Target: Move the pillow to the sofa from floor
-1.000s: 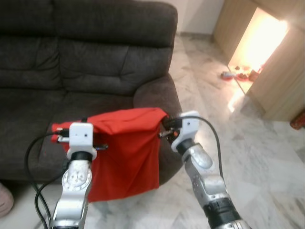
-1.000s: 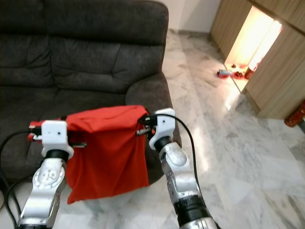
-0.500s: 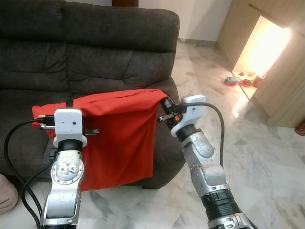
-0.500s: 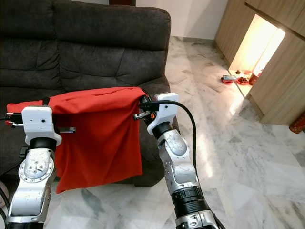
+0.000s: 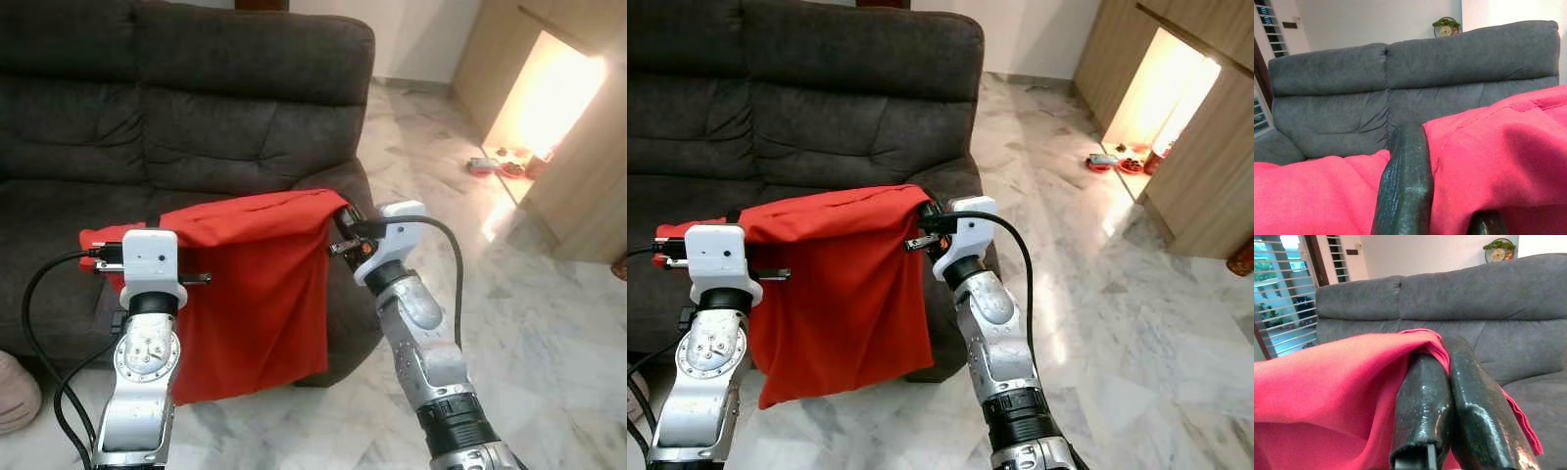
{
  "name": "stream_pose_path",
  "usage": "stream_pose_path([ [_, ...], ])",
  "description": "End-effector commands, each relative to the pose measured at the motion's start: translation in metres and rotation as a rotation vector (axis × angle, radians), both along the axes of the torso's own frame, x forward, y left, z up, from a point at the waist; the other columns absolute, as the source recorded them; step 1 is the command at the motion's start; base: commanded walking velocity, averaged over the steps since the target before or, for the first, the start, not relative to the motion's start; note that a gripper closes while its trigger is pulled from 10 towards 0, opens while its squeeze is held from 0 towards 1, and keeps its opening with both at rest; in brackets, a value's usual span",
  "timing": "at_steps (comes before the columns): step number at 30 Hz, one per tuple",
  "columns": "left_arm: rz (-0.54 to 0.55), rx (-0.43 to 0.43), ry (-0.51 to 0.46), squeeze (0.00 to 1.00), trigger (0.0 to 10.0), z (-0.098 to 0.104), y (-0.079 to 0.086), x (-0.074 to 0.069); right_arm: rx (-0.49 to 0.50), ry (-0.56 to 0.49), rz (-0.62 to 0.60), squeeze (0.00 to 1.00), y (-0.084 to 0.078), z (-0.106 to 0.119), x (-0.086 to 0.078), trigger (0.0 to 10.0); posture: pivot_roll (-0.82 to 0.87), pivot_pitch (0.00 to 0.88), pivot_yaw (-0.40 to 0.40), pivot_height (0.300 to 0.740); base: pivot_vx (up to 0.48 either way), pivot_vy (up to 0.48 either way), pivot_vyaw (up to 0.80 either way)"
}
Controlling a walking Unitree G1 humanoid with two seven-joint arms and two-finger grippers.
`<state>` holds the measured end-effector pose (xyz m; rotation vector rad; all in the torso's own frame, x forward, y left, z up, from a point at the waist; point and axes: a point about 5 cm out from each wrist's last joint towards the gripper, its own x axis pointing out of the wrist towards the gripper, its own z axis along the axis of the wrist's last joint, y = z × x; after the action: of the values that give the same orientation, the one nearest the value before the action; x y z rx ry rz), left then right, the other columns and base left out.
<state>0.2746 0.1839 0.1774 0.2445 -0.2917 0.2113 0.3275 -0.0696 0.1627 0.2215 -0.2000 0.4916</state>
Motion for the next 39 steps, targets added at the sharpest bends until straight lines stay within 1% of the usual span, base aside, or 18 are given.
stream_pose_path([
  [1, -0.017, 0.005, -0.076, 0.0, 10.0, 0.016, -0.005, 0.0, 0.017, -0.06, -0.009, 0.0, -0.001, 0.013, 0.001, 10.0, 0.13, 0.0, -0.086, 0.74, 0.0, 0.382, 0.0],
  [16, -0.027, 0.007, -0.064, 0.0, 10.0, 0.016, -0.006, 0.002, 0.016, -0.046, -0.017, 0.0, -0.001, 0.01, 0.001, 10.0, 0.13, 0.0, -0.084, 0.74, 0.0, 0.458, 0.0],
  [21, -0.04, 0.011, -0.059, 0.0, 10.0, 0.016, -0.008, 0.003, 0.017, -0.042, -0.019, 0.0, -0.001, 0.01, 0.001, 10.0, 0.13, 0.0, -0.083, 0.74, 0.0, 0.0, 0.0],
  [25, -0.055, -0.012, -0.061, 0.0, 10.0, 0.018, -0.011, 0.005, 0.021, -0.042, -0.023, 0.0, -0.001, 0.011, 0.002, 10.0, 0.13, 0.0, -0.084, 0.74, 0.0, 0.0, 0.0],
  [35, -0.068, -0.008, -0.092, 0.0, 10.0, 0.027, -0.011, 0.005, 0.029, -0.047, -0.025, 0.0, 0.0, 0.013, 0.003, 10.0, 0.14, 0.0, -0.08, 0.74, 0.0, 0.0, 0.0],
  [39, -0.065, 0.026, -0.123, 0.0, 10.0, 0.035, -0.011, 0.003, 0.036, -0.068, -0.029, 0.0, 0.0, 0.018, 0.003, 10.0, 0.14, 0.0, -0.08, 0.74, 0.064, 0.0, 0.0],
])
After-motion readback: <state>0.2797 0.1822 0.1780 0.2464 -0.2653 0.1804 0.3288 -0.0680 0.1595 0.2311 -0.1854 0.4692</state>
